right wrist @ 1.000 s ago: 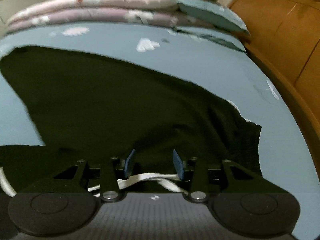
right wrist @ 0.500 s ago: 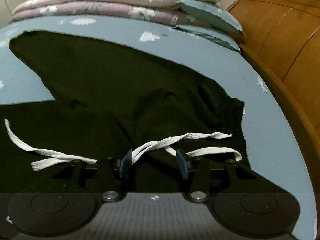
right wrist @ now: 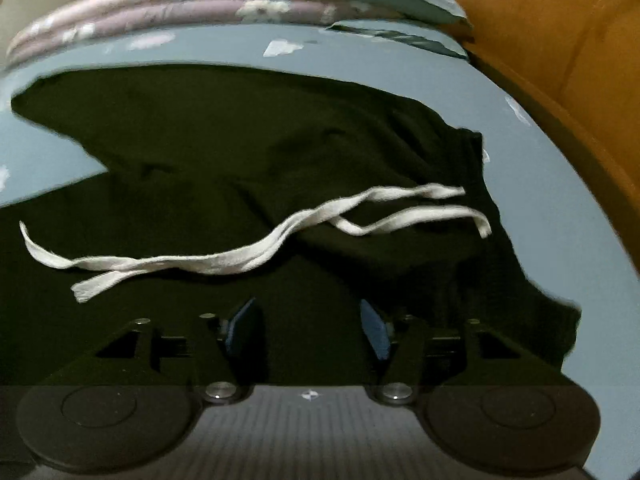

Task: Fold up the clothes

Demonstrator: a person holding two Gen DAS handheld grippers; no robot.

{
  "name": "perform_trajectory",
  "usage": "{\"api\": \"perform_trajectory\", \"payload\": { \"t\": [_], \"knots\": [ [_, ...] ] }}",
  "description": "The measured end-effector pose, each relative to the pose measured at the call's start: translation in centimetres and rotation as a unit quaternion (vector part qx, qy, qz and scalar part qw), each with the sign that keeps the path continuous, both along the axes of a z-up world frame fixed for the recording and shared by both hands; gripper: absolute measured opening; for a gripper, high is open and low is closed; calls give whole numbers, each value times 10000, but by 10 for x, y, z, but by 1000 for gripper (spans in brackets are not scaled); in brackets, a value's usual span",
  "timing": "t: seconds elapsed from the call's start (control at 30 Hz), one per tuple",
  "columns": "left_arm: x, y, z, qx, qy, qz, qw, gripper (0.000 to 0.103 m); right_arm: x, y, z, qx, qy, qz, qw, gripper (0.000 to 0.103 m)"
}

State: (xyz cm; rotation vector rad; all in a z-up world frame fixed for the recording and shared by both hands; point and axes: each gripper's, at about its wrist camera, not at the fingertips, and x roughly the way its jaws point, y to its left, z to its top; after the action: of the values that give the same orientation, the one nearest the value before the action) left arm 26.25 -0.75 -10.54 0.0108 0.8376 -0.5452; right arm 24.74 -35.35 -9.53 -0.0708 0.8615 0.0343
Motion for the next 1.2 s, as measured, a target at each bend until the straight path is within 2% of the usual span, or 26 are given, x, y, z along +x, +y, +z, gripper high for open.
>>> {"api": "perform_trajectory", "payload": {
  "t": [0.1, 0.2, 0.3, 0.47, 0.57, 0.63, 0.67, 0.77, 0.9, 1.03, 1.1, 1.2],
  "knots": [
    [-1, 0, 0, 14, -1, -20, 10000, 102, -24, -2, -3, 98, 1, -47, 9999, 77],
    [0, -1, 0, -10, 9, -28, 10000, 102, -41, 5, 4, -9, 20, -144, 9999, 78],
    [-4, -3, 1, -7, -29, -87, 10000, 102, -58, 17, 14, 199, -362, -111, 9991, 78],
    [-15, -8, -3, 14, -28, -326, 9995, 102, -65, 39, 10, 95, -593, 3, 9982, 81],
    [-22, -18, -10, 218, -11, -495, 9985, 102, -65, 40, -3, 181, -371, -184, 9990, 82],
    [-27, -23, -14, 378, -49, -557, 9977, 102, -71, 35, -11, 347, -360, -336, 9982, 92],
    [-29, -25, -16, 464, -111, -588, 9971, 102, -75, 35, -14, 334, -395, -319, 9981, 103],
    [-33, -28, -20, 566, -247, -645, 9960, 102, -88, 40, -23, 223, -524, -206, 9982, 103],
    [-36, -25, -24, 509, -401, -673, 9956, 102, -93, 35, -25, 438, -676, -319, 9962, 103],
    [-40, -22, -25, 444, -441, -572, 9964, 102, -100, 37, -24, 378, -679, -209, 9968, 103],
    [-43, -23, -25, 502, -488, -536, 9961, 102, -107, 35, -22, 490, -734, -154, 9960, 103],
    [-54, -27, -27, 830, -662, -591, 9926, 102, -118, 21, -20, 1109, -978, -205, 9888, 103]
  ]
}}
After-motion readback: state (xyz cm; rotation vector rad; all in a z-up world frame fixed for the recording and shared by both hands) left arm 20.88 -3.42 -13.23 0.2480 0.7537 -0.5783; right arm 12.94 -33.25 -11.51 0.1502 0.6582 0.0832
